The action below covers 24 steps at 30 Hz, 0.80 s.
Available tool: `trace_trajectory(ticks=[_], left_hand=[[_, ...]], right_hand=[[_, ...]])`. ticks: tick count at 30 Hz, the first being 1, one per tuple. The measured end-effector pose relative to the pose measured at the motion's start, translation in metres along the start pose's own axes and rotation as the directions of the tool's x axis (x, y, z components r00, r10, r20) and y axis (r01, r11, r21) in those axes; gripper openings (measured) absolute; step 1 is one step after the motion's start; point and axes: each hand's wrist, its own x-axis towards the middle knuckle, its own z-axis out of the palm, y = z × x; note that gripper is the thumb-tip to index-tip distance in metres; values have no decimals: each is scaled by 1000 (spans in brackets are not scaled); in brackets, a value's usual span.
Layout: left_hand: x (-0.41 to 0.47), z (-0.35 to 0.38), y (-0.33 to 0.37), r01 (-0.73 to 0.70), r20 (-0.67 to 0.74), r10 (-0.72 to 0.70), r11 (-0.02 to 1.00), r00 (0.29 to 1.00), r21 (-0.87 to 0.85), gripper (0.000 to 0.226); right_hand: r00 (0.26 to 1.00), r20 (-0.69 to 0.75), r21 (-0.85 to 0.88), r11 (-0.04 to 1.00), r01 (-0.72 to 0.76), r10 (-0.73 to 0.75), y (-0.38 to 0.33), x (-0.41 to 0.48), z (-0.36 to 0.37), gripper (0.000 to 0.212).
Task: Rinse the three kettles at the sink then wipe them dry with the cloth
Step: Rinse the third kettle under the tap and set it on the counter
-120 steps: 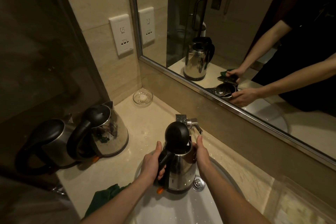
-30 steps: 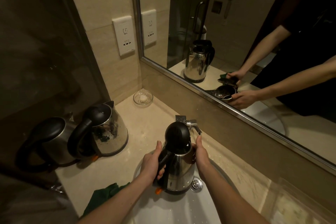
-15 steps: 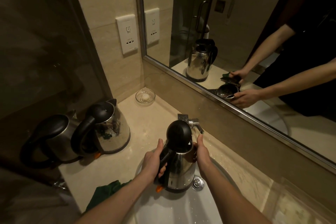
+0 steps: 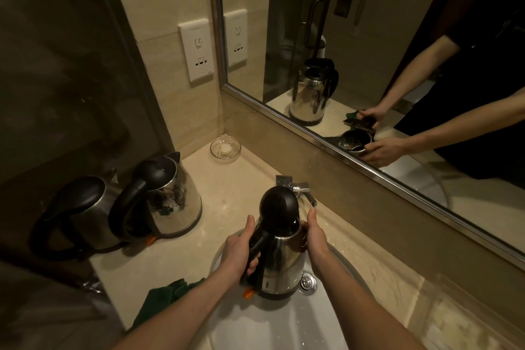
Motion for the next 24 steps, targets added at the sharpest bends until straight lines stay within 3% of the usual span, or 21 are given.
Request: trace_trajectory(ticks=[24], left_hand=[[1,-1,3,-5,-2,5,1000,1000,8,63]], right_hand=[[1000,11,31,999,20,-20,-7,-9,1,79]])
